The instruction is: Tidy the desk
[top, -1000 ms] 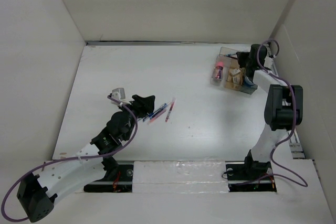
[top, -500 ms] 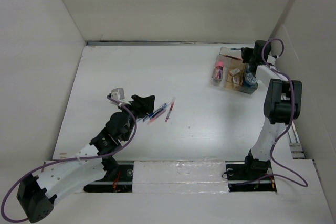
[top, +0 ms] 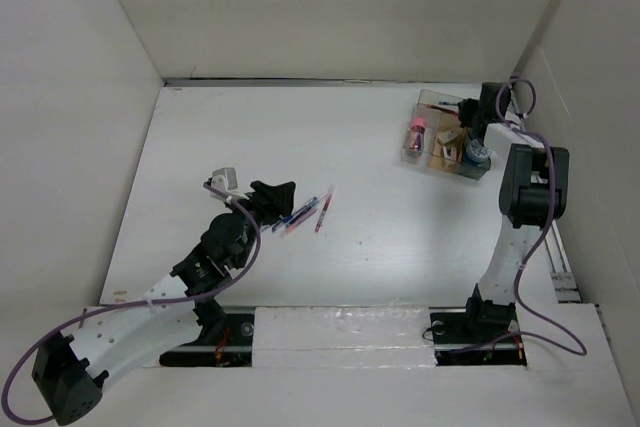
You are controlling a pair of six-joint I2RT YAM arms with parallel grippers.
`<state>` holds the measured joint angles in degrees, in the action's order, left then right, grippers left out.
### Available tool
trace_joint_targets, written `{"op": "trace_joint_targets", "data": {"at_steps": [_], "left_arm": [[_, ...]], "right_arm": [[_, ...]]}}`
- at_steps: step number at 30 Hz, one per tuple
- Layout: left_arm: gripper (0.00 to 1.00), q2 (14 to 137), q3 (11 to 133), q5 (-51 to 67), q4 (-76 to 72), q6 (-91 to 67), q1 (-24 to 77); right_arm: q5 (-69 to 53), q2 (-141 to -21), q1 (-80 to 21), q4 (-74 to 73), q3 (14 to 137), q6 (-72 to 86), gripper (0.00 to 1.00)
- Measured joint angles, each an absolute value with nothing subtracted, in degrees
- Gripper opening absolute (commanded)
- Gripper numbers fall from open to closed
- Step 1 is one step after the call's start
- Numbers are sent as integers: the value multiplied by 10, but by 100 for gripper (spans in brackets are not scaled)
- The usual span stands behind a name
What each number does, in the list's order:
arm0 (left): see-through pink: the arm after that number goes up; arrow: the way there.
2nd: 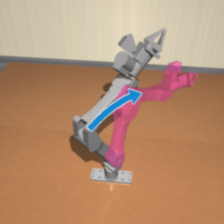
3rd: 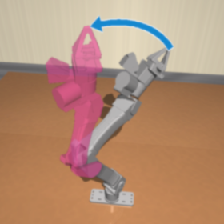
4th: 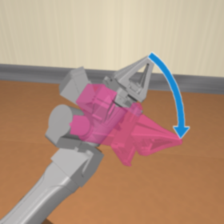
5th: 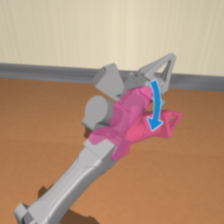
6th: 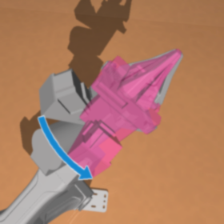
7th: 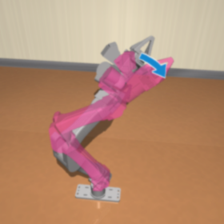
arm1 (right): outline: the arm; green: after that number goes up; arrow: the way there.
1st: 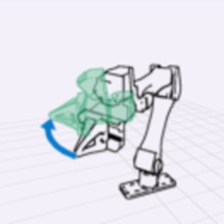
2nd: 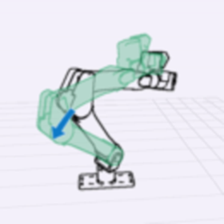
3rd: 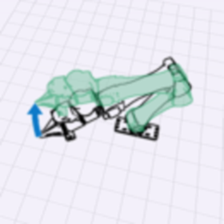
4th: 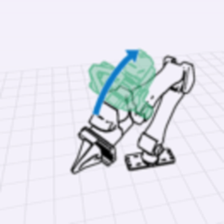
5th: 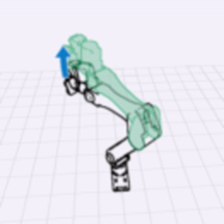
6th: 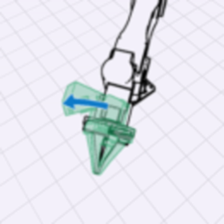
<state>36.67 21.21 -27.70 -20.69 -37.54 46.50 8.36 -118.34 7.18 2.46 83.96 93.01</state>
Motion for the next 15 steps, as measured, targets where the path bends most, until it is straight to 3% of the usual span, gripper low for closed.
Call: {"op": "trace_joint_targets", "data": {"at_steps": [4,11,13,14,15], "left_arm": [[65,367,212,-277,-207,-375,465],[65,374,212,-280,-207,-375,465],[65,375,212,-281,-207,-375,465],[65,375,212,-282,-207,-375,465],[65,375,212,-283,-207,-375,465]], "right_arm": [[85,-1191,75,18,840,930,23],[86,-1191,79,22,840,927,43],[84,-1190,79,26,840,926,43],[81,-1190,79,28,840,924,38],[77,-1189,79,31,839,920,25]]}}
